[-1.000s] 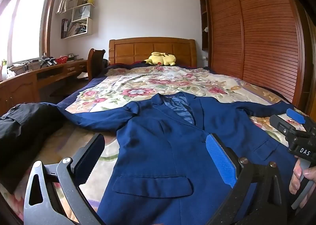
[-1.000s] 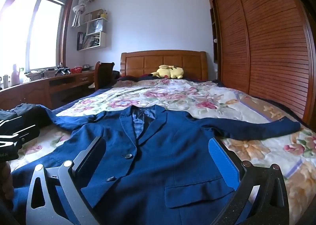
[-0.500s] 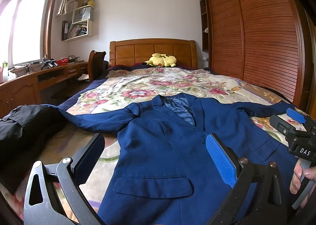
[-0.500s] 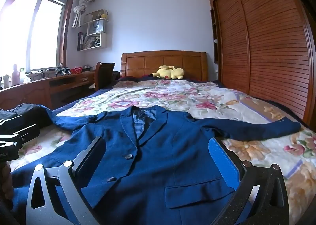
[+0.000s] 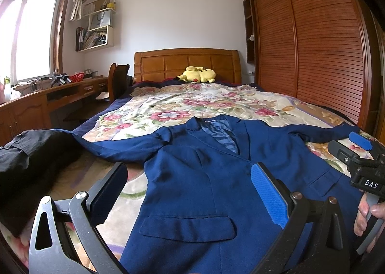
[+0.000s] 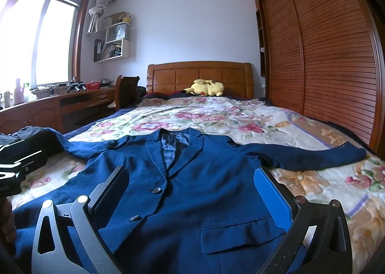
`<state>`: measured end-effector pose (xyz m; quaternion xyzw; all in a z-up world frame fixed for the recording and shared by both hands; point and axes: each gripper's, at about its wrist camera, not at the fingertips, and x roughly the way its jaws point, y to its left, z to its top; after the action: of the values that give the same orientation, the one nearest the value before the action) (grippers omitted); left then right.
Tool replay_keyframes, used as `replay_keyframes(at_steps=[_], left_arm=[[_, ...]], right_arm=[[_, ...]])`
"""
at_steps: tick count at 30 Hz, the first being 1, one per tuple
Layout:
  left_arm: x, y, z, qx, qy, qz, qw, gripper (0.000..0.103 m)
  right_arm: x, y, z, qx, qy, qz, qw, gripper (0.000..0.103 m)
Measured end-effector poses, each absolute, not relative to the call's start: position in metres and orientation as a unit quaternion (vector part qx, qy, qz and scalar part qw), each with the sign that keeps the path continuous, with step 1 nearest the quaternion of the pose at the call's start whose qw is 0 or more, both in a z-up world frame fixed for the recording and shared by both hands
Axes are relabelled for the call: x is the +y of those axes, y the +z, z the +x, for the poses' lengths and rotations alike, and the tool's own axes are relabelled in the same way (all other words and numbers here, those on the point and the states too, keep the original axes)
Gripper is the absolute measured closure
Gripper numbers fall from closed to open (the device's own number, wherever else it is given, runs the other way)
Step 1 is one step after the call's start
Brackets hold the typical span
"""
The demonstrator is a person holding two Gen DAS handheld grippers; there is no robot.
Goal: Fold large clothes
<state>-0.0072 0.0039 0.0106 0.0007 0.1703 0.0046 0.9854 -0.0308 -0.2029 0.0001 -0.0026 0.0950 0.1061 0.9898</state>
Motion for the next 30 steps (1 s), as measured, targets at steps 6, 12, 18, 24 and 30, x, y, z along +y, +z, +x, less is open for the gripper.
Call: replay_keyframes(at_steps=[6, 12, 18, 24, 30], left_arm=[[0.0023, 0.0097, -0.0075, 0.169, 0.005, 0.002, 0.986, 0.000], [0.0018, 0.0094, -0.0078, 0.169, 0.006, 0.003, 0.986, 0.000], [0.0048, 0.0145, -0.0094, 0.168, 0.007, 0.003, 0.986, 0.000], [0.0052, 0.0156, -0.0098, 0.168, 0.007, 0.003, 0.986, 0.000], [0.0048, 0.0148, -0.0097, 0.167, 0.007, 0.004, 0.986, 0.000]], right_arm=[[-0.2030, -0.0002, -0.0309, 0.095, 0.107, -0.002, 0.990, 0.000], [-0.2029, -0.0003, -0.0309, 0.095, 0.106, -0.002, 0.990, 0.000], [-0.2029, -0.0004, -0.0309, 0.095, 0.106, -0.002, 0.990, 0.000], [-0.2030, -0.0004, -0.0309, 0.095, 0.106, -0.002, 0.990, 0.000], [-0.2029, -0.0006, -0.0309, 0.095, 0.105, -0.002, 0.990, 0.000]])
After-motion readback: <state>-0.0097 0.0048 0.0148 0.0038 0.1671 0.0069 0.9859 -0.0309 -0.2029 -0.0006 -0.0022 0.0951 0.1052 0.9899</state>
